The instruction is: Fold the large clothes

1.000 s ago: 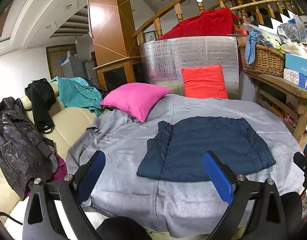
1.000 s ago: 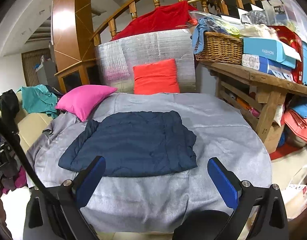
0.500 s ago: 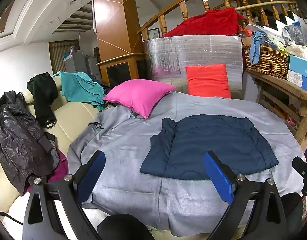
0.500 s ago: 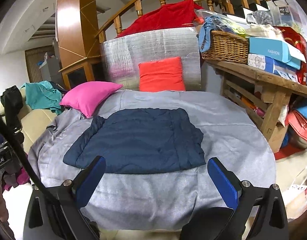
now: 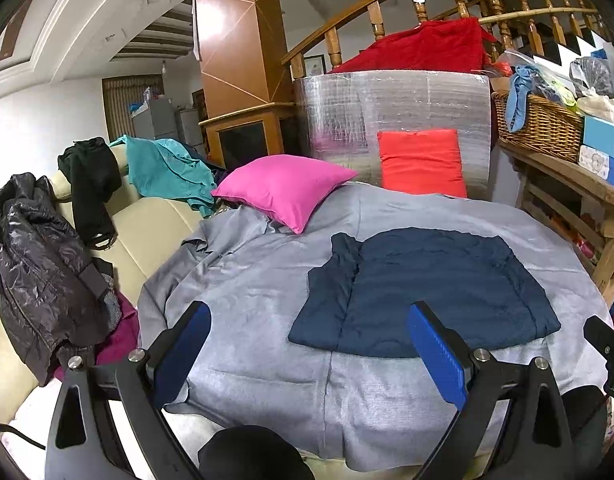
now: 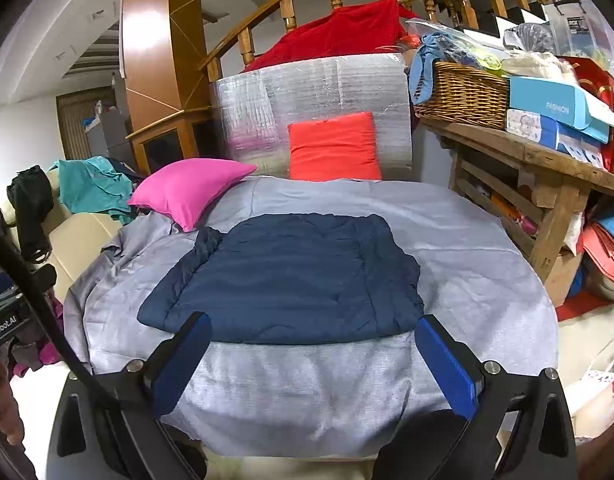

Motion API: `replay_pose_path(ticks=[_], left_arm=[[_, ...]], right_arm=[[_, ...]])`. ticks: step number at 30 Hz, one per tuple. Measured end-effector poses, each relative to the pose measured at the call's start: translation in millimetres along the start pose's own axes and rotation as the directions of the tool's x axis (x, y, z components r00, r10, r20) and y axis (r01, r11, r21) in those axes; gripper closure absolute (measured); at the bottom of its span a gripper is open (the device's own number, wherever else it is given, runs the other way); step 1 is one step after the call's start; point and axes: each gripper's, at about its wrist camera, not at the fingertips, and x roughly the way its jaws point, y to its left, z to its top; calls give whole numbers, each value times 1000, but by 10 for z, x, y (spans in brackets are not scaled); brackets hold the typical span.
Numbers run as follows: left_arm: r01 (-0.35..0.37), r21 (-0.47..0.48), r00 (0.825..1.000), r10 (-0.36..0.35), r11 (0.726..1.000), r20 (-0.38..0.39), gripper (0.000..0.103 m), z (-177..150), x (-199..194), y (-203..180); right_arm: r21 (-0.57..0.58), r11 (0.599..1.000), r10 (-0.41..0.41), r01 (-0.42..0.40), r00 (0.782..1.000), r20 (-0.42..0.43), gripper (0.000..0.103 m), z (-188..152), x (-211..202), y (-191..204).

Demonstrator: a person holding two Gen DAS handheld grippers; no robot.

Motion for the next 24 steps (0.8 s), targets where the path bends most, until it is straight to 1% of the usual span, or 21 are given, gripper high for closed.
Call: replay_pose_path(ticks=[13, 24], left_arm=[[-2, 1, 1000, 2, 1000, -6, 5, -1, 15, 31], [-2, 10, 1000, 2, 1000, -3, 5, 7, 2, 23]], right_arm=[[2, 1000, 17, -17, 1000, -14, 0, -4, 49, 12], [8, 1000, 27, -27, 1000, -7, 0, 21, 46, -21]])
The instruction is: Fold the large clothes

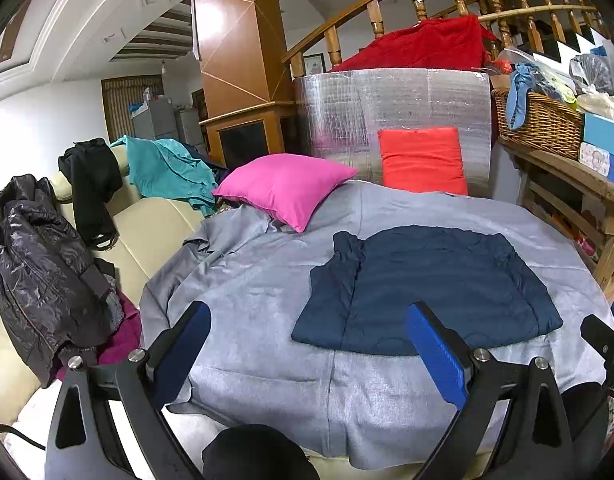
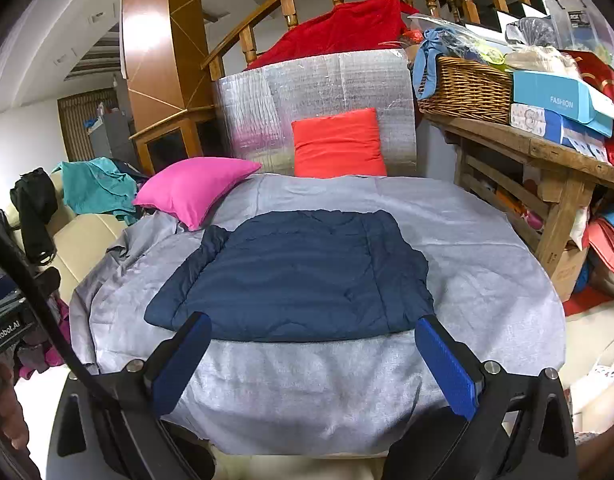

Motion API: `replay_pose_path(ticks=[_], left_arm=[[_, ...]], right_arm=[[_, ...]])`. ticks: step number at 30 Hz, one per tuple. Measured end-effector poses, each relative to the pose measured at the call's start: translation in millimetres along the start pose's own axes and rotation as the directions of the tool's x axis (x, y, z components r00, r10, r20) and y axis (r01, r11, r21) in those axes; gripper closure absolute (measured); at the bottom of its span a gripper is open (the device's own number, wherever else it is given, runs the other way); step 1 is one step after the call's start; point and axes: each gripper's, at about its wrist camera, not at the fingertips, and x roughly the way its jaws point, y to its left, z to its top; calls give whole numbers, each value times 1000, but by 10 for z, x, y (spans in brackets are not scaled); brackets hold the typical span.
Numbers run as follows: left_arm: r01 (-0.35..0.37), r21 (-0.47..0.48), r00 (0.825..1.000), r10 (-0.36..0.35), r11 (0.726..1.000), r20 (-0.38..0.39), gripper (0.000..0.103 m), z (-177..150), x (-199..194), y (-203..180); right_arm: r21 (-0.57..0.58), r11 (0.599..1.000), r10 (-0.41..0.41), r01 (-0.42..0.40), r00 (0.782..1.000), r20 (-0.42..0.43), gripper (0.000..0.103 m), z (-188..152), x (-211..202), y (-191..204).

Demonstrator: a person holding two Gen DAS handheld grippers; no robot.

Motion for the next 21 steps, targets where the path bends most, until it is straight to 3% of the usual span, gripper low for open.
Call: replay_pose_path(ticks=[21], left_arm=[[-19, -19, 1000, 20, 1000, 16, 5, 68, -92, 129]], right_arm=[[-10, 1000, 13, -13, 999, 36, 0, 91, -127, 118]])
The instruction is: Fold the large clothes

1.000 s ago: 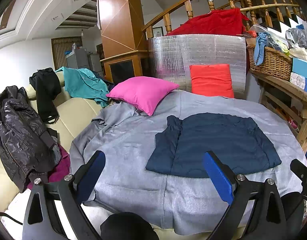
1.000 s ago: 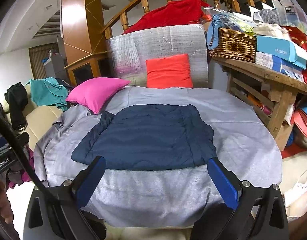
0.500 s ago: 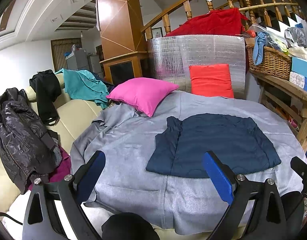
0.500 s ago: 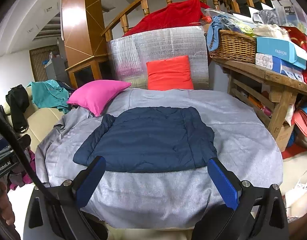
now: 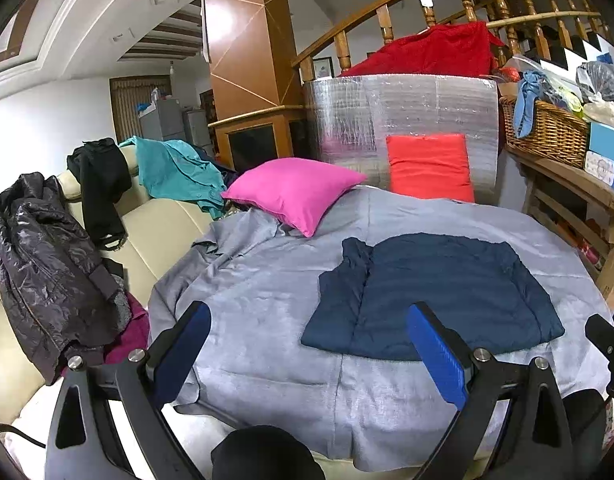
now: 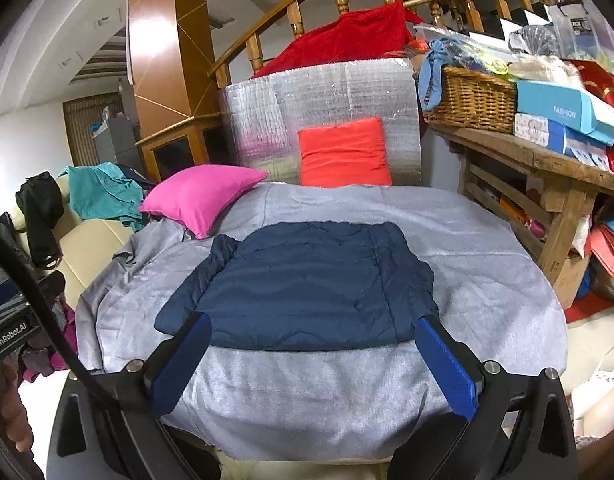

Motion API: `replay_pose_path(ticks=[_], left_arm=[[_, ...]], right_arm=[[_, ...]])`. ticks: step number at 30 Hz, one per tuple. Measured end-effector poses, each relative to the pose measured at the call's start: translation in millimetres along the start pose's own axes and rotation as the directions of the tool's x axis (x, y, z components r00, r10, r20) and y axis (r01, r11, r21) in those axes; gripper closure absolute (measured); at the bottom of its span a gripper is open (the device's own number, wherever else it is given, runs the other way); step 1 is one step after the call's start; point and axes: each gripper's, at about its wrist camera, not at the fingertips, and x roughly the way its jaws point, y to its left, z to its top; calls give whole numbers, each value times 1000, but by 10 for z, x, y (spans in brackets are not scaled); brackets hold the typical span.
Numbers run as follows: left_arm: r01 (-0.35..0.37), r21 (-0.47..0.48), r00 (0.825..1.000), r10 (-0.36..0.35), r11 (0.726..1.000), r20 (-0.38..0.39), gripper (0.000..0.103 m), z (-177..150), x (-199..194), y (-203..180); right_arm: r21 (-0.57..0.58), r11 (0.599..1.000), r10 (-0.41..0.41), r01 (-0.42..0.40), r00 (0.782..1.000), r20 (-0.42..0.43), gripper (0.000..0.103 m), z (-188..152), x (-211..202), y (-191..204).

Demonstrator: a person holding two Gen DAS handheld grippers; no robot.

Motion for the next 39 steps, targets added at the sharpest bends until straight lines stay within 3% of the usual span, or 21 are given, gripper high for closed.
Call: replay_pose_path(ticks=[6, 13, 39], left_arm=[[-2, -16, 1000, 3, 1000, 28, 5, 87, -104, 82], [17, -46, 1000, -17, 999, 2, 5, 190, 61, 62], [101, -8, 992, -101, 995, -70, 5, 244, 899, -248]], right_arm=[[-13, 1000, -10, 10, 999, 49, 0, 123, -171, 73], [7, 1000, -4, 4, 999, 51, 0, 302, -16, -25], [-5, 998, -65, 65, 995, -80, 0, 326, 913, -111]])
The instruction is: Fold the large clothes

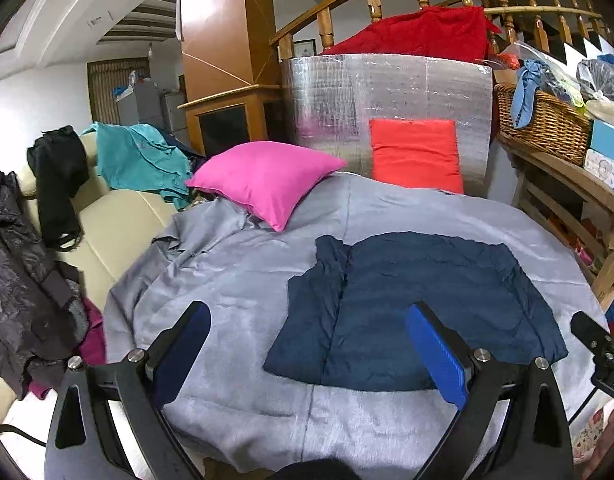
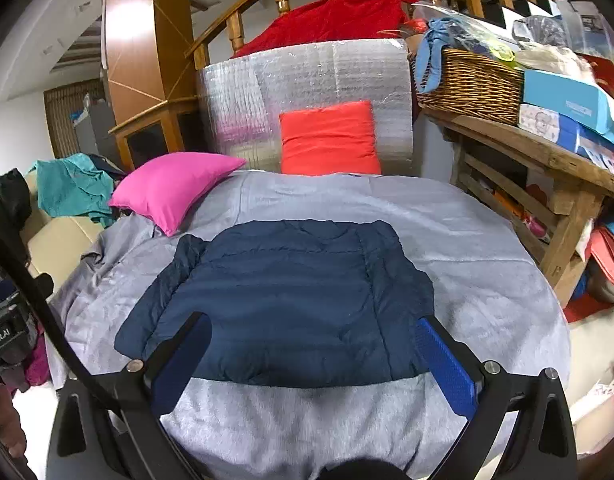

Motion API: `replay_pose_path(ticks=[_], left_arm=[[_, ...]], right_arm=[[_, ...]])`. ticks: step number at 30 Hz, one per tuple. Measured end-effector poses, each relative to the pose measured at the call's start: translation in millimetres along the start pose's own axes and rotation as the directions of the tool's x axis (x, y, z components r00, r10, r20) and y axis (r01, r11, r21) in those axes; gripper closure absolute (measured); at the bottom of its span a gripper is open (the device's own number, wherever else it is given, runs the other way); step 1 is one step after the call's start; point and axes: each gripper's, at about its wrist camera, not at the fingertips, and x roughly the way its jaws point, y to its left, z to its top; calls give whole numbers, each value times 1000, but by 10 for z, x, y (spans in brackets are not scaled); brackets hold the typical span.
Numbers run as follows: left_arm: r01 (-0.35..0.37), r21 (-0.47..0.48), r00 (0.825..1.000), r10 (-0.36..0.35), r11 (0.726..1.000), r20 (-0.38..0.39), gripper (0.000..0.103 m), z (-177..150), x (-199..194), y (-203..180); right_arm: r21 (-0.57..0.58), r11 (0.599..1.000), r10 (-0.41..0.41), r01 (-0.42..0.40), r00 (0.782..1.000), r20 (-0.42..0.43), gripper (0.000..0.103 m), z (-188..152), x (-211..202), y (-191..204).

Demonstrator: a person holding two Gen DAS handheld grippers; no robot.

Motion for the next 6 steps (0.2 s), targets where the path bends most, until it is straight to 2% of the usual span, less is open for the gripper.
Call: replay_pose_path(ticks=[4, 6], left_arm=[[89, 5, 996, -89, 996, 13, 5, 68, 218, 59], [106, -44, 994, -107, 993, -13, 5, 141, 444, 210]], right_arm=[[19, 999, 32, -31, 999, -29, 0, 114, 220, -101], [44, 999, 11, -9, 999, -33, 0, 225, 405, -306]])
